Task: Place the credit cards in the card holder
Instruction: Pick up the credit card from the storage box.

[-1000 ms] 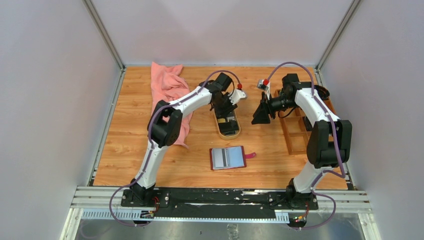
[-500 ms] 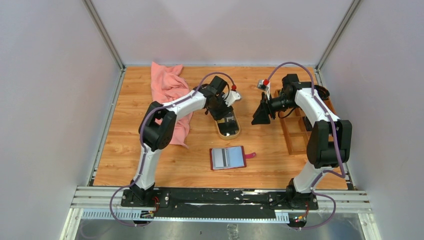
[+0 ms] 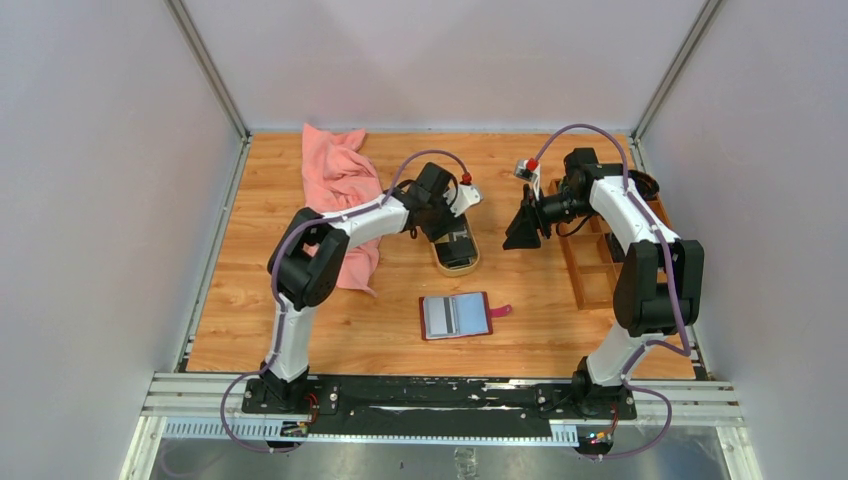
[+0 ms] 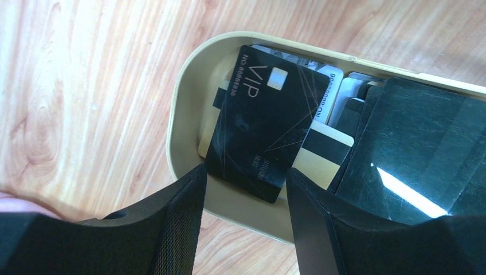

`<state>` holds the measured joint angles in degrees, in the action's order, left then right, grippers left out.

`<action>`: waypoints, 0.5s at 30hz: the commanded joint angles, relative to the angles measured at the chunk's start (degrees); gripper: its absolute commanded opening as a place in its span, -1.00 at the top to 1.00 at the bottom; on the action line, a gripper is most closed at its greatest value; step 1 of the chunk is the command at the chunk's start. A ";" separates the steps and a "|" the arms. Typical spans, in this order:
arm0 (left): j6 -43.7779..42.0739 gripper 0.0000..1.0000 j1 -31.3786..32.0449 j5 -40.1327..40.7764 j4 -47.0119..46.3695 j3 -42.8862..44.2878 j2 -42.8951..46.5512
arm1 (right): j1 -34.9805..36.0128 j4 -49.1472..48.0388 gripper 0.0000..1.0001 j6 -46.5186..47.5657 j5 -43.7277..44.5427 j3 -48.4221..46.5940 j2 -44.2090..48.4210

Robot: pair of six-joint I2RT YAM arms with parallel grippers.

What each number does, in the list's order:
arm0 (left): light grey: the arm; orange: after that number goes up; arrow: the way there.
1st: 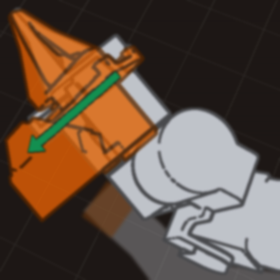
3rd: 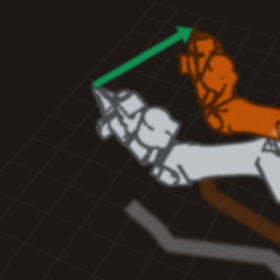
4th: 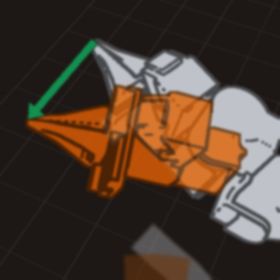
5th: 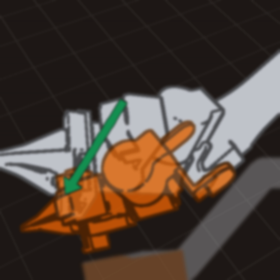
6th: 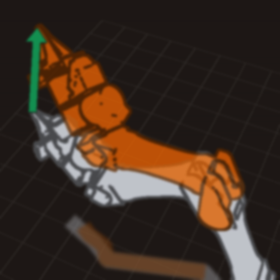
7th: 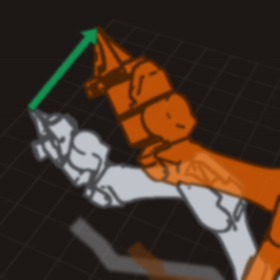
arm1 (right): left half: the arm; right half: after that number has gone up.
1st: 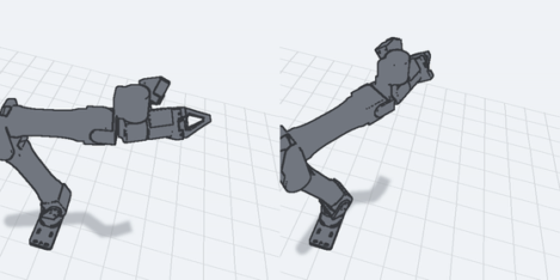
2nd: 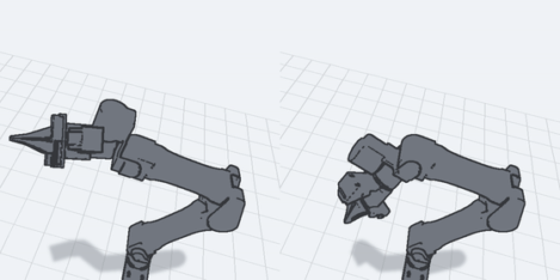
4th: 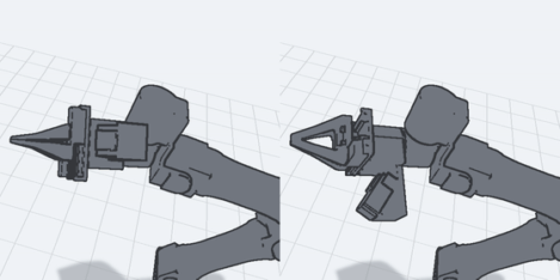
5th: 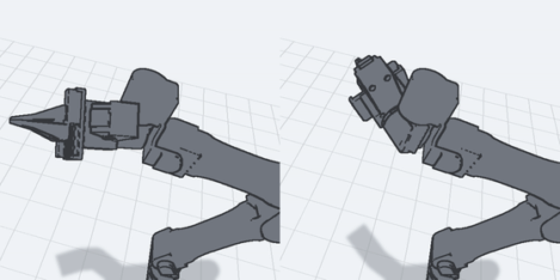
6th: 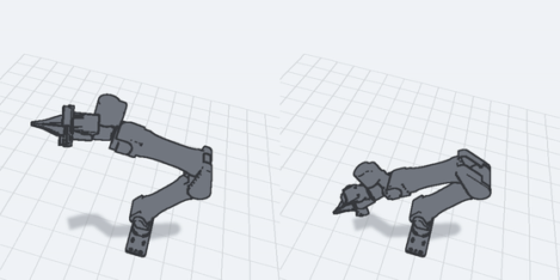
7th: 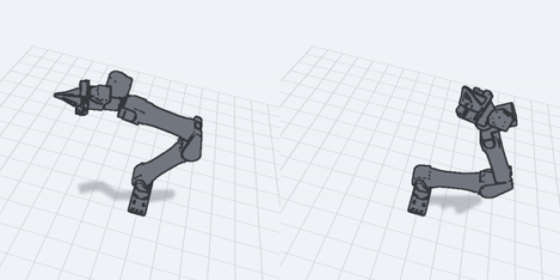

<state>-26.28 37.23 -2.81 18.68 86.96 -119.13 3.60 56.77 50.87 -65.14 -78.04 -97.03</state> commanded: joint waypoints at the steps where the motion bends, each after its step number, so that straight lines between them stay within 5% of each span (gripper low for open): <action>1: -0.65 -0.15 -0.23 5.32 -6.48 -3.68 1.67 | -0.87 1.84 -0.16 1.36 -1.39 0.33 -0.22; 15: -0.88 -0.17 0.98 11.76 -18.38 -11.86 7.85 | -0.87 2.22 -0.16 1.77 -1.56 0.26 -0.34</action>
<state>-26.61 37.69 4.58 5.34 76.66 -114.32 3.60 57.08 51.20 -65.21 -78.04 -97.03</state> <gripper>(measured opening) 0.586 0.582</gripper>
